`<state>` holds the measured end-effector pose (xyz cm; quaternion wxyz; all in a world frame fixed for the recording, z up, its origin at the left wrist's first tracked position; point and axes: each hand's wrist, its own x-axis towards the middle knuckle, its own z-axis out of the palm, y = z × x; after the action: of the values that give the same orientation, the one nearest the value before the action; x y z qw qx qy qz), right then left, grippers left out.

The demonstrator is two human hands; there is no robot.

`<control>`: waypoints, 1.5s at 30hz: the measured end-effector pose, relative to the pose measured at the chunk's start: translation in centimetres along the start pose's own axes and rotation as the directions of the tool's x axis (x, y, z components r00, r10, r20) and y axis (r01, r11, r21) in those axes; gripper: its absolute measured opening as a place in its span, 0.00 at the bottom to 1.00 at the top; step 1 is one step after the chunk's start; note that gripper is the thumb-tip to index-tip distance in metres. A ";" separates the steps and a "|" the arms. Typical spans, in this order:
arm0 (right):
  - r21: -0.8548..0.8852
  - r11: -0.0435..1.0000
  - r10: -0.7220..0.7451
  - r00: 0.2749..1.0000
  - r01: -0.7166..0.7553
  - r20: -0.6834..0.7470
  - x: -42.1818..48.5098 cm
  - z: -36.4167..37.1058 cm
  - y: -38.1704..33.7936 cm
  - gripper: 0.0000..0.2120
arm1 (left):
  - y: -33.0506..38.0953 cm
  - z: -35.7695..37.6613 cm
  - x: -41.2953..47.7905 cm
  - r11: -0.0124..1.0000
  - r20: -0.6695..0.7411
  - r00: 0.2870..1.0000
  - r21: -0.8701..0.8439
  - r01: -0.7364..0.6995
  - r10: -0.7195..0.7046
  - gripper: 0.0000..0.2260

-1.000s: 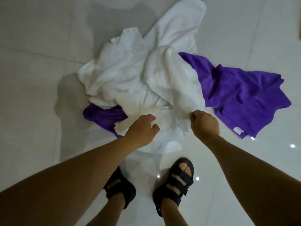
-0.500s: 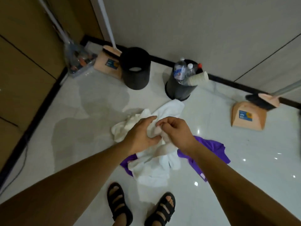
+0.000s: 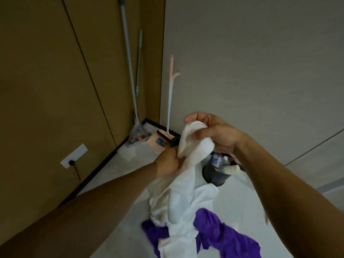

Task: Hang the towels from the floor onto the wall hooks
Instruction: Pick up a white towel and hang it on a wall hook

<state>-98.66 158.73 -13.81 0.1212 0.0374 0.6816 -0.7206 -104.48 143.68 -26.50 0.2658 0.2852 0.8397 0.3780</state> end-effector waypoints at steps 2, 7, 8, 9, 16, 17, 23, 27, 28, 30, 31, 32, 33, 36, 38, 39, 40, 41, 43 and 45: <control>-0.115 0.993 -0.031 0.997 0.039 0.069 0.1 0.4 -3.0 0.21 | 0.9 -2.4 -1.2 0.995 0.001 0.999 -0.083 0.054 -0.054 0.16; -0.914 0.405 -0.285 0.954 0.037 -0.087 1.7 0.6 -7.1 0.16 | 1.5 -7.2 -5.1 0.933 -0.002 0.953 -0.207 0.296 -0.303 0.23; -0.935 0.355 -0.371 0.916 -0.011 -0.151 2.1 0.7 -7.5 0.14 | 1.7 -8.2 -5.8 0.889 -0.032 0.938 -0.332 0.315 -0.344 0.22; -0.934 0.355 -0.446 0.869 -0.050 -0.216 2.5 0.8 -7.7 0.13 | 2.3 -9.2 -6.4 0.828 -0.078 0.927 -0.482 0.286 -0.366 0.21; -0.899 0.434 -0.606 0.718 -0.061 -0.341 4.4 4.1 -10.0 0.16 | 4.9 -15.4 -11.4 0.988 -0.430 0.890 -0.049 0.145 -0.152 0.24; -0.894 0.447 -0.612 0.719 -0.028 -0.328 4.4 4.9 -10.5 0.16 | 4.4 -16.0 -12.2 0.986 -0.535 0.833 0.004 0.168 -0.140 0.21; -0.632 0.753 -0.494 0.792 0.183 -0.360 4.5 9.2 -12.8 0.12 | 2.5 -17.7 -17.9 0.958 -0.529 0.819 0.037 0.285 -0.223 0.19; -0.074 0.987 -0.158 0.887 0.140 -0.434 4.6 11.6 -13.9 0.12 | 1.9 -17.5 -21.2 0.934 -0.371 0.876 0.058 0.352 -0.307 0.19; -0.011 0.992 -0.123 0.904 0.129 -0.411 4.4 12.0 -14.0 0.13 | 1.8 -17.5 -21.9 0.937 -0.377 0.872 0.029 0.347 -0.311 0.16; 0.064 0.986 -0.124 0.932 0.155 -0.340 3.8 12.9 -13.6 0.14 | 2.1 -17.6 -23.1 0.946 -0.429 0.846 -0.084 0.312 -0.317 0.10; 0.100 0.980 -0.133 0.944 0.171 -0.302 3.5 13.3 -13.3 0.15 | 2.3 -17.7 -23.6 0.950 -0.450 0.837 -0.147 0.276 -0.313 0.11; 0.132 0.975 -0.140 0.953 0.180 -0.267 3.2 13.7 -13.0 0.15 | 2.6 -18.0 -24.1 0.950 -0.461 0.832 -0.199 0.242 -0.308 0.15; 0.146 0.973 -0.141 0.960 0.180 -0.241 3.0 14.0 -12.6 0.15 | 2.9 -18.2 -24.6 0.945 -0.475 0.823 -0.245 0.215 -0.311 0.17; 0.174 0.974 -0.100 0.967 0.143 -0.235 2.9 15.2 -12.1 0.13 | 3.4 -19.4 -26.0 0.929 -0.574 0.746 -0.330 0.167 -0.337 0.15; 0.230 0.959 -0.098 0.957 0.164 -0.274 2.8 16.0 -12.3 0.11 | 3.2 -20.2 -27.0 0.930 -0.632 0.701 -0.346 0.126 -0.331 0.11; 0.242 0.951 -0.117 0.946 0.195 -0.301 2.8 16.4 -12.5 0.11 | 3.1 -20.5 -27.7 0.923 -0.639 0.695 -0.372 0.096 -0.330 0.10; 0.252 0.941 -0.139 0.936 0.226 -0.322 2.8 16.9 -12.6 0.11 | 2.9 -20.7 -28.4 0.904 -0.621 0.710 -0.425 0.052 -0.333 0.12; 0.259 0.932 -0.161 0.930 0.253 -0.330 2.5 17.4 -12.8 0.10 | 2.8 -20.9 -29.3 0.872 -0.569 0.752 -0.488 0.018 -0.334 0.18; 0.268 0.926 -0.187 0.939 0.267 -0.290 2.1 18.7 -13.2 0.10 | 2.7 -21.0 -30.7 0.830 -0.369 0.885 -0.556 0.035 -0.285 0.26; 0.268 0.934 -0.173 0.956 0.235 -0.235 1.8 20.5 -13.6 0.10 | 2.6 -21.0 -31.4 0.821 -0.201 0.953 -0.566 0.077 -0.228 0.26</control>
<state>-101.18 138.76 0.43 -0.0335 0.0586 0.5762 -0.8145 -95.79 113.58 -5.14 0.2540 0.0758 0.7426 0.6151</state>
